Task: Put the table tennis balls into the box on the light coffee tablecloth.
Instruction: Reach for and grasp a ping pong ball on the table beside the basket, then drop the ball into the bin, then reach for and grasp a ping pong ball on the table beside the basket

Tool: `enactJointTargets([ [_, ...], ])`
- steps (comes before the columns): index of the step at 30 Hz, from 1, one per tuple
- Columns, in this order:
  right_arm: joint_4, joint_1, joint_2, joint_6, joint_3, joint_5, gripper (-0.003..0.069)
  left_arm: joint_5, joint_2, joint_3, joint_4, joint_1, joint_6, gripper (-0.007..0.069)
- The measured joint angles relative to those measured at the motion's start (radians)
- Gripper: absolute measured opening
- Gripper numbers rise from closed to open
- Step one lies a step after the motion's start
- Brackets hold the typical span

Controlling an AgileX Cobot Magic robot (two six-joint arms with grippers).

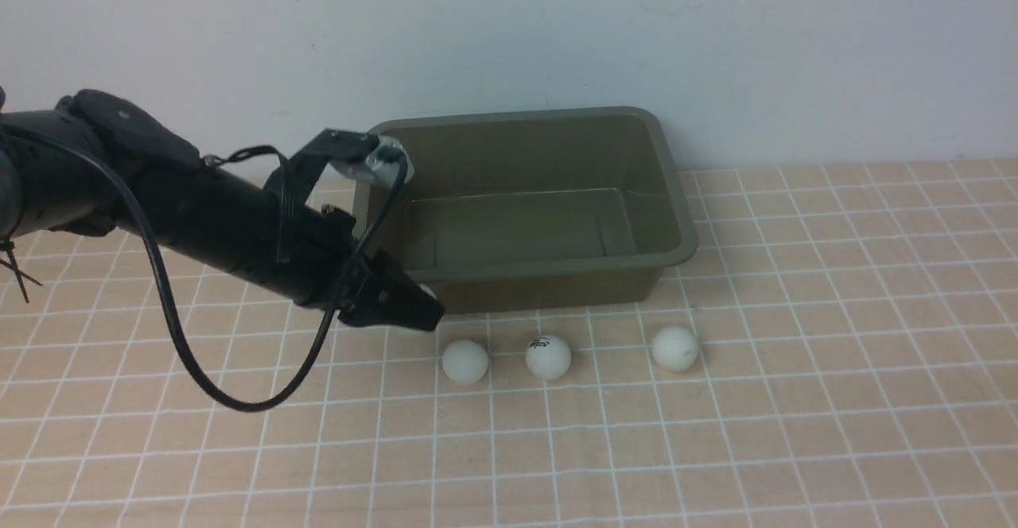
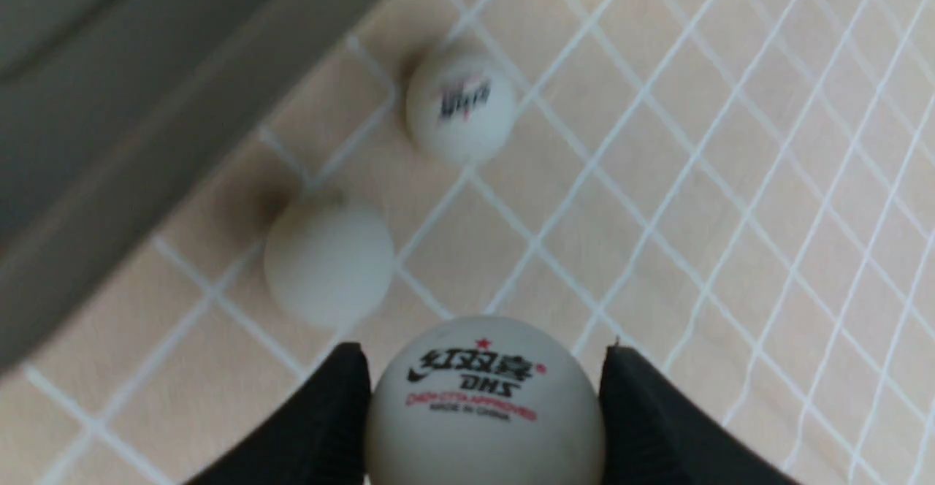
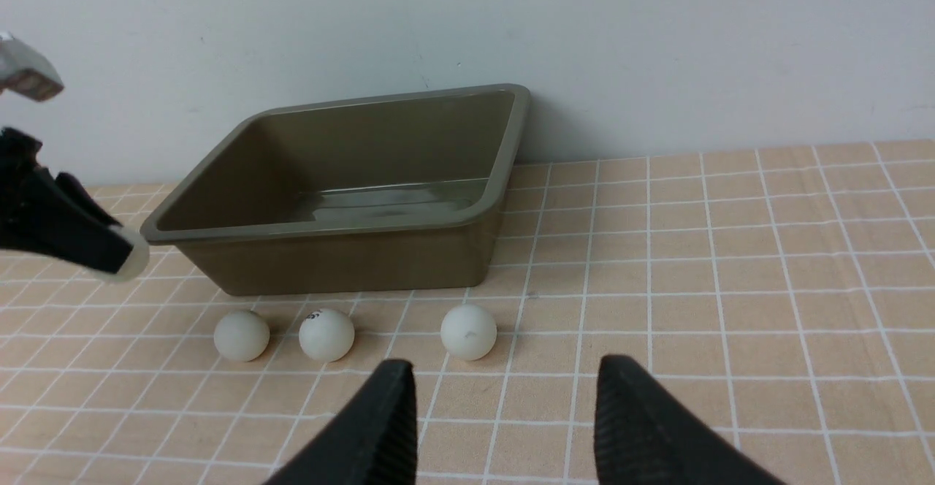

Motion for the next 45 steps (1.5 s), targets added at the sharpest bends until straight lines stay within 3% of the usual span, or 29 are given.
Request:
enactJointTargets([
  [6, 0.000, 0.000, 0.000, 0.000, 0.000, 0.001, 0.0313, -0.181, 0.079, -0.149, -0.054, 0.000, 0.033, 0.0319],
  [11, 0.000, 0.000, 0.000, 0.000, 0.000, 0.001, 0.0313, -0.128, 0.188, -0.286, 0.037, 0.000, 0.021, 0.0321],
  [16, 0.000, 0.000, 0.000, 0.000, 0.000, 0.001, 0.0313, -0.075, 0.222, -0.356, 0.065, -0.001, -0.103, 0.0405],
  [19, 0.000, 0.000, 0.000, 0.000, 0.000, 0.001, 0.0313, 0.063, 0.220, -0.452, 0.120, -0.001, -0.275, 0.0422],
  [22, 0.000, 0.000, 0.000, 0.000, 0.000, 0.001, 0.0313, 0.183, 0.215, -0.509, 0.183, -0.001, -0.395, 0.0386],
  [26, 0.000, 0.000, 0.000, 0.000, -0.001, 0.001, 0.0313, 0.248, 0.192, -0.582, 0.309, -0.007, -0.648, 0.0230],
  [31, 0.000, 0.000, 0.000, 0.000, -0.001, 0.001, 0.0313, 0.252, 0.141, -0.526, 0.536, -0.064, -0.824, 0.0052],
  [37, 0.000, 0.000, 0.000, 0.000, -0.001, 0.001, 0.0313, 0.252, -0.035, -0.245, 0.614, -0.186, -0.861, -0.0058],
  [43, -0.009, 0.000, 0.000, 0.000, -0.001, 0.001, 0.0313, 0.255, -0.240, 0.031, 0.595, -0.331, -0.826, -0.0065],
  [45, -0.015, 0.000, 0.000, 0.000, -0.001, 0.001, 0.0313, 0.154, -0.289, 0.103, 0.595, -0.390, -0.769, -0.0053],
])
